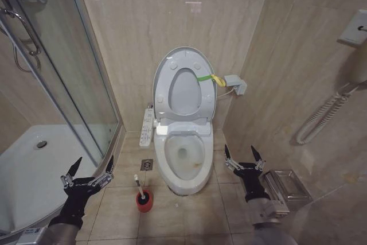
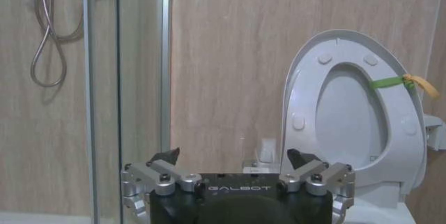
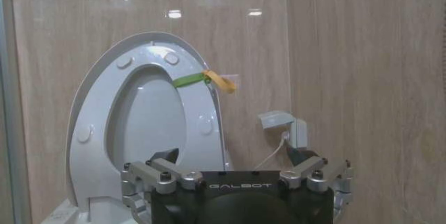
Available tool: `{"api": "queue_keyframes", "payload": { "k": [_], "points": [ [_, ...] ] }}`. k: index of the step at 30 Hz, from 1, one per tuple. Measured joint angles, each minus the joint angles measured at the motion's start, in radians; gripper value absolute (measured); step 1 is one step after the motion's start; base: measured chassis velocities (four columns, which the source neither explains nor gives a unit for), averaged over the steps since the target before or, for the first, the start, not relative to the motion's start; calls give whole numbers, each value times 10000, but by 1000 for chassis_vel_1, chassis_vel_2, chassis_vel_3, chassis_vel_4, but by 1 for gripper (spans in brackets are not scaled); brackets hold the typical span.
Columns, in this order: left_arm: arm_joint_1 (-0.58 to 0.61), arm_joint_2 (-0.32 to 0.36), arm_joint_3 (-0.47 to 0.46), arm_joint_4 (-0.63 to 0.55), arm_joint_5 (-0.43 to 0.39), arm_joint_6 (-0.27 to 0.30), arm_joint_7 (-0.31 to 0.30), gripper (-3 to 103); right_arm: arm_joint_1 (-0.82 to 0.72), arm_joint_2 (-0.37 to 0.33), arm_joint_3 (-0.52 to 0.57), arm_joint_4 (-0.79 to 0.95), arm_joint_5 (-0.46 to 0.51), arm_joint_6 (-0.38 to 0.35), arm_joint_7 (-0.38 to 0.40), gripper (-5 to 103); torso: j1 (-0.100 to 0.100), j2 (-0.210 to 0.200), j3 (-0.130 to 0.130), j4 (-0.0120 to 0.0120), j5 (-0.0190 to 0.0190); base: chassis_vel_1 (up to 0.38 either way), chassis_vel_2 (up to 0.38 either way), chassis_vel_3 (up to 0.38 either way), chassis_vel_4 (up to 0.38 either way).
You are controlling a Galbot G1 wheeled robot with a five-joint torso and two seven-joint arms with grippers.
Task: Open the toilet lid, clean the toilet bowl with a toilet brush, close the toilet lid, and flush.
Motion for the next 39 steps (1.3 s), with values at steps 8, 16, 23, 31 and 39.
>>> {"api": "queue_keyframes", "payload": {
  "k": [8, 16, 23, 31, 39],
  "points": [
    [0, 0, 0, 0, 0, 0, 0, 100, 0, 0, 0, 0, 0, 0, 0, 100, 0, 0, 0, 0, 0, 0, 0, 0, 0],
    [0, 0, 0, 0, 0, 0, 0, 100, 0, 0, 0, 0, 0, 0, 0, 100, 0, 0, 0, 0, 0, 0, 0, 0, 0],
    [1, 0, 0, 0, 0, 0, 0, 100, 0, 0, 0, 0, 0, 0, 0, 100, 0, 0, 0, 0, 0, 0, 0, 0, 0],
    [0, 0, 0, 0, 0, 0, 0, 100, 0, 0, 0, 0, 0, 0, 0, 100, 0, 0, 0, 0, 0, 0, 0, 0, 0],
    [-23, 0, 3, 9, 0, 11, 0, 100, 0, 0, 0, 0, 0, 0, 0, 100, 0, 0, 0, 1, 1, 0, 0, 0, 0]
  ]
}}
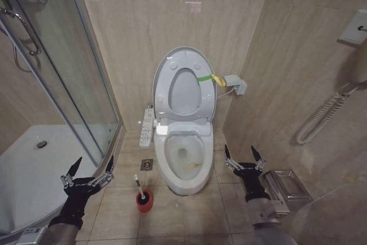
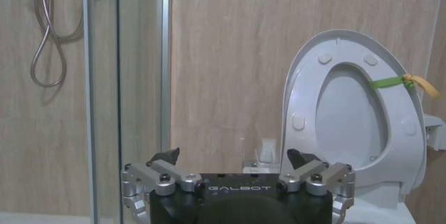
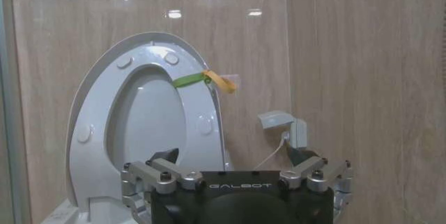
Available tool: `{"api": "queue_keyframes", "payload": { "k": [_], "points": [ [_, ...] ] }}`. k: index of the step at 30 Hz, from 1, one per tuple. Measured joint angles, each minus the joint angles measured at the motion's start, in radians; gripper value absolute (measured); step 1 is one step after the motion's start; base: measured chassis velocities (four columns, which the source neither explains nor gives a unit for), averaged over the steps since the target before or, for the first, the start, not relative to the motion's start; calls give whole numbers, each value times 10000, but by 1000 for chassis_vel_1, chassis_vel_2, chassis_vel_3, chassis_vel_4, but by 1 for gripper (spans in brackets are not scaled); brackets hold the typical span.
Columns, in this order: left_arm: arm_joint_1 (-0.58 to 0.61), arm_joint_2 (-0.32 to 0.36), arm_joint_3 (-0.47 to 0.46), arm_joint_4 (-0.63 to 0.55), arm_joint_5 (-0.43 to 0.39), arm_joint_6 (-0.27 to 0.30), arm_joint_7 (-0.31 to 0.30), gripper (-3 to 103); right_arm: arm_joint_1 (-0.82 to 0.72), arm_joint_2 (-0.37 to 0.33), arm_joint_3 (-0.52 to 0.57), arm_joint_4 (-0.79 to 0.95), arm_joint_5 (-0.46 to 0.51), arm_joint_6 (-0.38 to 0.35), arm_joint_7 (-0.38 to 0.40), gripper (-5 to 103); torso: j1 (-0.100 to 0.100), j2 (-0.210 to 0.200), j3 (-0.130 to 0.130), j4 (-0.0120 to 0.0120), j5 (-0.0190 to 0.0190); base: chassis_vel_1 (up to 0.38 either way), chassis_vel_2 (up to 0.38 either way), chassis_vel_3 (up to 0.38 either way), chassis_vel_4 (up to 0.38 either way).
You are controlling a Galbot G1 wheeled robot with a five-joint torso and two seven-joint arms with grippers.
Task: Open the toilet lid, clean the toilet bowl with a toilet brush, close the toilet lid, and flush.
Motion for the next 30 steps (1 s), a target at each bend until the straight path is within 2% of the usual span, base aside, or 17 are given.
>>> {"api": "queue_keyframes", "payload": {
  "k": [4, 7, 8, 12, 14, 16, 17, 18, 19, 20, 25, 29, 30],
  "points": [
    [-529, 37, 119, 425, -72, 380, -11, 100, 0, 0, 0, 0, 0, 0, 0, 100, 0, 0, 0, 1, 2, 0, 0, 0, 0],
    [-1693, 145, 382, 1391, -264, 1252, -62, 100, -2, 0, -1, 0, 0, 0, -1, 100, 0, 0, 0, -4, -1, 0, 0, 0, 0],
    [-1693, 145, 382, 1391, -264, 1252, -62, 100, -2, 0, -1, 0, 0, 0, -1, 100, 0, 0, 0, -4, -1, 0, 0, 0, 0],
    [-3200, 272, 720, 2630, -518, 2373, -125, 100, -1, 0, 0, -1, 0, 0, 0, 100, 0, 0, 1, -1, -2, 0, 0, 0, 0],
    [-3484, 295, 784, 2846, -559, 2557, -148, 100, -1, 0, -1, 0, 1, 0, -1, 100, 1, 0, 1, -6, -4, 0, 0, 0, 0],
    [-3731, 301, 859, 2835, -523, 2517, -229, 100, -6, 0, -2, 0, 0, 0, -2, 100, 2, -1, 1, 2, -9, 0, 0, 0, 0],
    [-3868, 307, 925, 2635, -326, 2298, -290, 100, 0, 0, -1, 0, 0, 1, 0, 100, 3, 0, 0, -10, 3, 0, 0, 0, 0],
    [-3858, 305, 977, 2526, -154, 2129, -311, 100, -3, 1, -1, -1, 0, 1, 0, 100, 2, 0, 0, -8, 8, 0, 0, 0, 0],
    [-3686, 282, 1089, 2295, 245, 1589, -330, 100, 0, 0, -1, -1, 0, 1, 0, 100, 3, -1, 1, 0, 1, 0, 0, 0, 0],
    [-3581, 270, 1109, 2163, 354, 1424, -304, 100, -3, 0, 0, -1, 0, 1, 1, 100, 3, -1, 1, -1, -3, 0, 0, 0, 0],
    [-3276, 251, 1121, 1838, 610, 1159, -233, 99, -1, 0, 0, -1, 0, 1, 0, 100, 0, 0, -2, 3, 0, 0, 0, 0, 0],
    [-3261, 266, 1110, 1966, 712, 982, -244, 99, -1, 0, 0, -1, 0, 1, 0, 100, 0, 1, -1, -2, 1, 0, 0, 0, 0],
    [-3260, 279, 1101, 2170, 878, 758, -229, 99, -1, 0, 0, -1, 0, 1, 0, 100, 0, 0, -1, -1, -2, 0, 0, 0, 0]
  ]
}}
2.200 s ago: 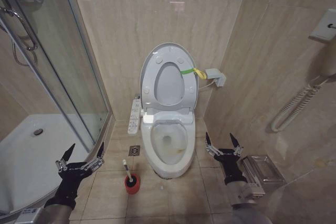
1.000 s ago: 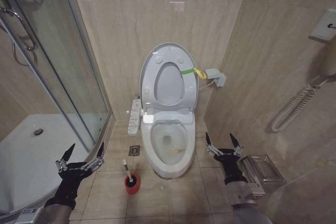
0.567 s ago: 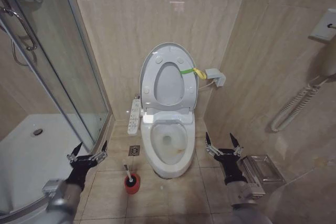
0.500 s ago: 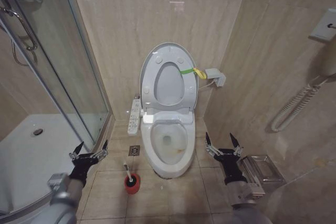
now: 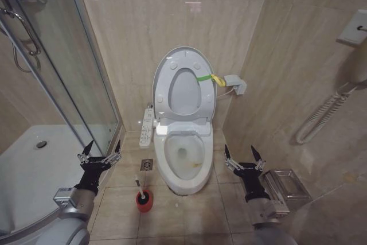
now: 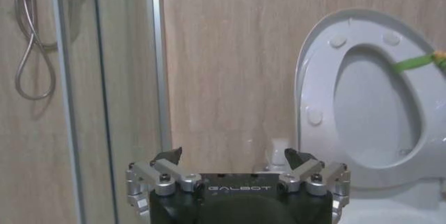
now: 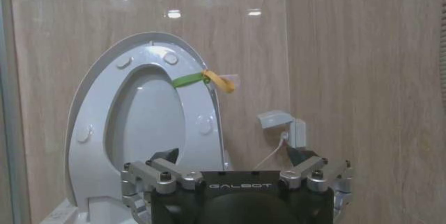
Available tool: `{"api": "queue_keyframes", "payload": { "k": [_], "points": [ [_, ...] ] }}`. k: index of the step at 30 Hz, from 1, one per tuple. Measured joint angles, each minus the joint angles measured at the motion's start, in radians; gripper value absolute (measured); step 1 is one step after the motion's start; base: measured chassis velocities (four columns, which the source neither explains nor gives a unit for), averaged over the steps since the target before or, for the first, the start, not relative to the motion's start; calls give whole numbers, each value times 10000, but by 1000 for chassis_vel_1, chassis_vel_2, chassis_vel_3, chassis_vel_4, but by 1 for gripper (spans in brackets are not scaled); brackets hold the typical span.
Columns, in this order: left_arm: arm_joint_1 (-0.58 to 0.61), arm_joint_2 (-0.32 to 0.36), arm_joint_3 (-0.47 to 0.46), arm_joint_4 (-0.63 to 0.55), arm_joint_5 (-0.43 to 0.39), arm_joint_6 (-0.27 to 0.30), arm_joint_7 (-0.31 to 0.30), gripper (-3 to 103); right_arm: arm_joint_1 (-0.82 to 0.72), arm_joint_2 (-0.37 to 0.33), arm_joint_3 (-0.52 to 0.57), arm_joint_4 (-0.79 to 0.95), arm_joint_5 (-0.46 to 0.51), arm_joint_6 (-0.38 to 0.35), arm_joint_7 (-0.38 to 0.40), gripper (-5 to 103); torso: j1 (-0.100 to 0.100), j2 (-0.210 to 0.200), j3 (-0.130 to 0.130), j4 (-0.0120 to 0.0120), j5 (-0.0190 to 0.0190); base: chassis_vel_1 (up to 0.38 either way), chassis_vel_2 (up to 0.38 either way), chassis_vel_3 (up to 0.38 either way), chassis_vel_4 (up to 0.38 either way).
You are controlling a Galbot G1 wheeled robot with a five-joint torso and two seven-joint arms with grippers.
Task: Open the toilet lid, clean the toilet bowl with a toilet brush, close the toilet lid, and flush.
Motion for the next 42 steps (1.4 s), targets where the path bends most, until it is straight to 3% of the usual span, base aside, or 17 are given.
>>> {"api": "queue_keyframes", "payload": {
  "k": [6, 7, 10, 15, 21, 27, 42],
  "points": [
    [-3, 114, 125, 1297, 279, -1541, 18, 99, 0, 0, 0, 0, 1, 0, -1, 100, 0, 0, 0, 1, 2, 0, 0, 0, 0],
    [-3, 114, 125, 1297, 279, -1541, 18, 99, 0, 0, 0, 0, 1, 0, -1, 100, 0, 0, 0, 1, 2, 0, 0, 0, 0],
    [-37, 49, 416, 2167, 141, -2584, 25, 99, 0, 0, 0, 0, 0, 0, -1, 100, 0, 0, 0, 0, 0, 0, 0, 0, 0],
    [-80, -84, 822, 2666, 82, -3214, 378, 97, 0, 0, 0, 0, 0, 0, -1, 100, 0, 0, 0, 1, 1, 0, 0, 0, 0],
    [-188, -282, 1286, 3067, 310, -3459, 704, 97, 0, 0, 0, 0, 0, 0, -1, 100, 0, 0, 1, 0, 2, 0, 0, 0, 0],
    [-215, -596, 1717, 3719, 715, -4061, 1020, 100, 0, 0, 0, 0, 0, 0, -1, 100, 0, 0, 1, 0, 2, 0, 0, 0, 0],
    [-686, -564, 2062, 5150, 734, -4317, 1163, 100, 0, 0, 0, 0, 0, 0, -1, 100, 0, 0, 1, 0, 1, 0, 0, 0, 0]
  ]
}}
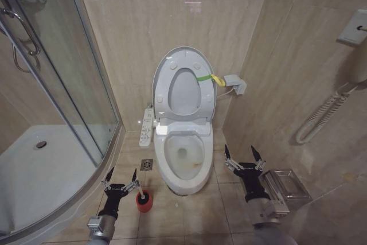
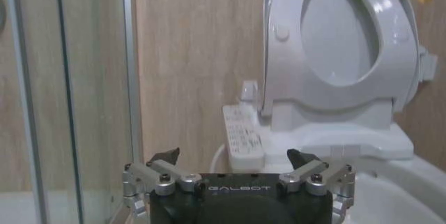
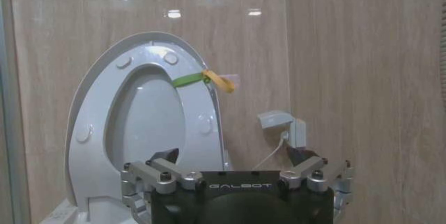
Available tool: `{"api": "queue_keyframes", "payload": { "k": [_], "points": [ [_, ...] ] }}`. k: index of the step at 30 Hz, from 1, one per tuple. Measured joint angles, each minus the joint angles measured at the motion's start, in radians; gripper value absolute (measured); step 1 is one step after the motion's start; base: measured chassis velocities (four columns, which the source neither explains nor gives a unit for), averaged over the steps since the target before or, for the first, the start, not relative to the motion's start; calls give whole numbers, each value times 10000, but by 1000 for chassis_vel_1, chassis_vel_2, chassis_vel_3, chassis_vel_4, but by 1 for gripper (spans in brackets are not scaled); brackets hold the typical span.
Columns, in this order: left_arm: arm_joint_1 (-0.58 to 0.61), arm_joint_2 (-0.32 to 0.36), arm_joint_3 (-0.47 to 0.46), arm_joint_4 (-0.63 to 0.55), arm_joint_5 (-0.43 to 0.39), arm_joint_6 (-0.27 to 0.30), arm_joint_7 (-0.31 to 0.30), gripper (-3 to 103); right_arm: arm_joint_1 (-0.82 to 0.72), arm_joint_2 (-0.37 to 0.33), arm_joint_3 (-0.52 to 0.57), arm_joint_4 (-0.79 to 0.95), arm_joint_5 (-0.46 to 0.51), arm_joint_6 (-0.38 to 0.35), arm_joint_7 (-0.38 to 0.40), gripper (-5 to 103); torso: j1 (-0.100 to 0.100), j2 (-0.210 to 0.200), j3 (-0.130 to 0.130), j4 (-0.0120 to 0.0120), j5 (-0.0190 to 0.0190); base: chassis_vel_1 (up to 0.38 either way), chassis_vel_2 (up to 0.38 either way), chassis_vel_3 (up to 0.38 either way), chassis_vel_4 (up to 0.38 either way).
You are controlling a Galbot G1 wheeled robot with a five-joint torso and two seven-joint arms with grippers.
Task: Open the toilet lid, clean the toilet bowl with a toilet brush, close the toilet lid, and flush.
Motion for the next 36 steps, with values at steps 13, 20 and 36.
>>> {"api": "queue_keyframes", "payload": {
  "k": [13, 20, 36],
  "points": [
    [-786, -72, 398, 1794, -46, -175, 147, 100, 0, 0, 0, 0, 0, 0, 1, 100, 0, -1, 0, 0, 0, 0, 0, 0, 0],
    [-1297, -41, 616, 2860, -192, -561, 407, 100, 0, 0, 0, 0, 0, 0, 1, 100, 0, -1, 0, 1, 0, 0, 0, 0, 0],
    [-3061, -101, 1516, 5356, -677, -1125, 1129, 99, 0, 0, 0, 0, 0, 0, 0, 100, 0, -1, 0, 1, 0, 0, 0, 0, 0]
  ]
}}
